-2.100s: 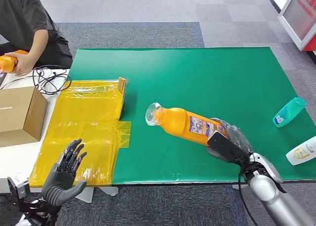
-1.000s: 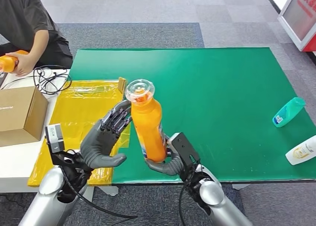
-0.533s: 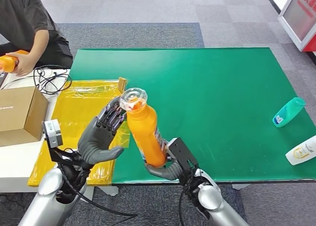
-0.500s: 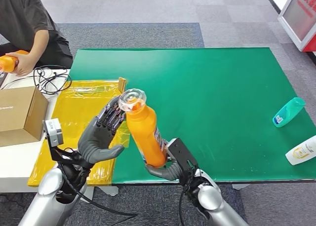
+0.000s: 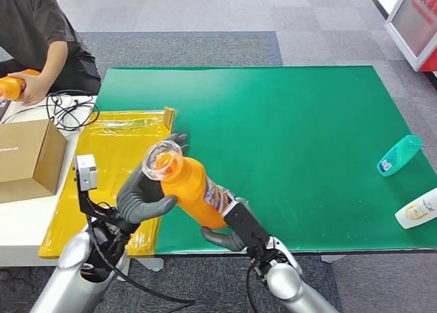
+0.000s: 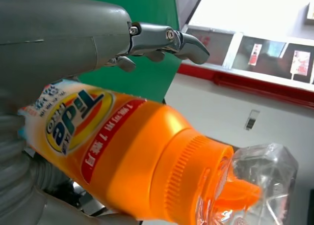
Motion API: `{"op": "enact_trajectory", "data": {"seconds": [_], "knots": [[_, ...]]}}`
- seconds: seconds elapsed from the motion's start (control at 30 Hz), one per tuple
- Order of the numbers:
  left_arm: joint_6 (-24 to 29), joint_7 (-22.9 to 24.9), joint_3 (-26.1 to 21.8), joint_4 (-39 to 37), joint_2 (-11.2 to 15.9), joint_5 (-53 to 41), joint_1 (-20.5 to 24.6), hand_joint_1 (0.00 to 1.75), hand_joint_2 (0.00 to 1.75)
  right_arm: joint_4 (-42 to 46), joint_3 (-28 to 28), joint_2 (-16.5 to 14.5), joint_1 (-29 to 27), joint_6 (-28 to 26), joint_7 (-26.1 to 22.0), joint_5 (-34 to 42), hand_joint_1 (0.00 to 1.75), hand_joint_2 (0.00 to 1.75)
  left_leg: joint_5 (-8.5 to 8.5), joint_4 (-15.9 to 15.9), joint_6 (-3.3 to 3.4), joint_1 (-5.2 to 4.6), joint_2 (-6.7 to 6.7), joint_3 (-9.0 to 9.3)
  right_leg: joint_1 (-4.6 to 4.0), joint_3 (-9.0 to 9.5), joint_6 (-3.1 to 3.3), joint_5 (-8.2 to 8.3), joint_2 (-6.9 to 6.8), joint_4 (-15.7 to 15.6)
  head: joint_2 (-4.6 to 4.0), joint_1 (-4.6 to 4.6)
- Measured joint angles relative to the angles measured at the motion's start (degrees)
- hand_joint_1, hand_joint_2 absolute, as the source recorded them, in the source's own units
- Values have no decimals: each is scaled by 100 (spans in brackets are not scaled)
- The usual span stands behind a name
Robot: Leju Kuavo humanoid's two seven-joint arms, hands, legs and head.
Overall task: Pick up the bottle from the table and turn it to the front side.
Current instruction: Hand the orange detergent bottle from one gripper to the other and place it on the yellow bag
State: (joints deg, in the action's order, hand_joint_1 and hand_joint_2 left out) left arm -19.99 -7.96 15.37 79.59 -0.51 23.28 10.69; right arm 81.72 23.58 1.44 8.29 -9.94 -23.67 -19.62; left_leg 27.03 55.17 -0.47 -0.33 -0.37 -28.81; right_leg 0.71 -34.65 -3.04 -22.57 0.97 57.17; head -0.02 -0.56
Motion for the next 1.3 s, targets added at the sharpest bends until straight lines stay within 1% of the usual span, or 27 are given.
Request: {"op": "enact_trajectory", "data": {"seconds": [0.4, 0.6, 0.63, 0.67, 0.73, 0.77, 0.8, 0.9, 1.03, 1.17, 1.2, 1.23, 1.27, 1.3], "knots": [[-141, 131, 206, -122, -8, 105, 128, 0, 175, -59, 256, 9, 143, -95, 15, -277, 175, 175, 0, 0, 0, 0, 0, 1, 0, 0, 0, 0, 0, 0, 0, -1], [-251, 253, 350, -200, 27, -53, 276, 2, 175, -207, 393, 35, 247, -165, 42, -435, 175, 175, 0, 0, 0, 0, 0, 0, 0, 1, 0, 0, 0, 0, 0, -1], [-257, 266, 379, -213, 39, -93, 303, 12, 175, -228, 410, 43, 259, -173, 43, -448, 175, 175, 0, 0, 0, 0, 0, 0, 0, 1, 0, 0, 0, 0, 0, -1], [-256, 273, 407, -223, 51, -135, 325, 33, 175, -247, 428, 50, 269, -178, 46, -456, 175, 175, 0, 0, 0, 0, 0, 0, 0, 1, 0, 0, 0, 0, 0, -1], [-204, 250, 457, -241, 72, -311, 358, 90, 175, -278, 456, 63, 278, -185, 56, -461, 175, 175, 0, 0, 0, 0, 0, 0, 0, 1, 0, 0, 0, 0, 0, -1], [-159, 222, 484, -245, 80, -457, 372, 109, 175, -287, 466, 67, 279, -188, 63, -463, 175, 175, 0, 0, 0, 0, 0, 0, 0, 0, 0, 0, 0, 0, 0, -1], [-104, 191, 516, -248, 87, -627, 387, 131, 175, -294, 472, 69, 280, -192, 72, -466, 175, 175, 0, 0, 0, 0, 0, 0, 0, 0, 0, 0, 0, 0, 0, -1], [-2, 147, 587, -248, 108, -941, 438, 175, 175, -297, 490, 78, 278, -199, 93, -477, 175, 175, 0, 0, 0, 0, 0, 0, 0, 1, 0, 0, 0, 0, 0, -1], [62, 112, 613, -248, 119, -1104, 462, 175, 175, -297, 501, 85, 277, -199, 106, -491, 75, 175, 0, 0, 0, 0, 0, 0, 0, 1, 0, 0, 0, 0, 0, -1], [76, 76, 614, -248, 117, -1192, 461, 175, 175, -297, 501, 87, 276, -199, 107, -522, 88, 175, 0, 0, 0, 0, 0, 0, 0, 1, 0, 0, 0, 0, 0, 0], [76, 74, 614, -248, 116, -1197, 461, 175, 175, -297, 501, 87, 276, -199, 107, -530, 101, 175, 0, 0, 0, 0, 0, 0, 0, 1, 0, 0, 0, 0, 0, 1], [76, 74, 614, -248, 116, -1202, 461, 175, 175, -297, 501, 87, 276, -201, 107, -536, 99, 175, 0, 0, 0, 0, 0, 0, 0, 1, 0, 0, 0, 0, 0, 1], [76, 74, 614, -248, 116, -1206, 461, 175, 175, -297, 501, 87, 276, -203, 107, -541, 80, 175, 0, 0, 0, 0, 0, 0, 0, 1, 0, 0, 0, 0, 0, 0], [76, 74, 614, -248, 116, -1211, 460, 175, 175, -297, 501, 87, 276, -204, 107, -544, 57, 175, 0, 0, 0, 0, 0, 0, 0, 1, 0, 0, 0, 0, 0, 0]]}}
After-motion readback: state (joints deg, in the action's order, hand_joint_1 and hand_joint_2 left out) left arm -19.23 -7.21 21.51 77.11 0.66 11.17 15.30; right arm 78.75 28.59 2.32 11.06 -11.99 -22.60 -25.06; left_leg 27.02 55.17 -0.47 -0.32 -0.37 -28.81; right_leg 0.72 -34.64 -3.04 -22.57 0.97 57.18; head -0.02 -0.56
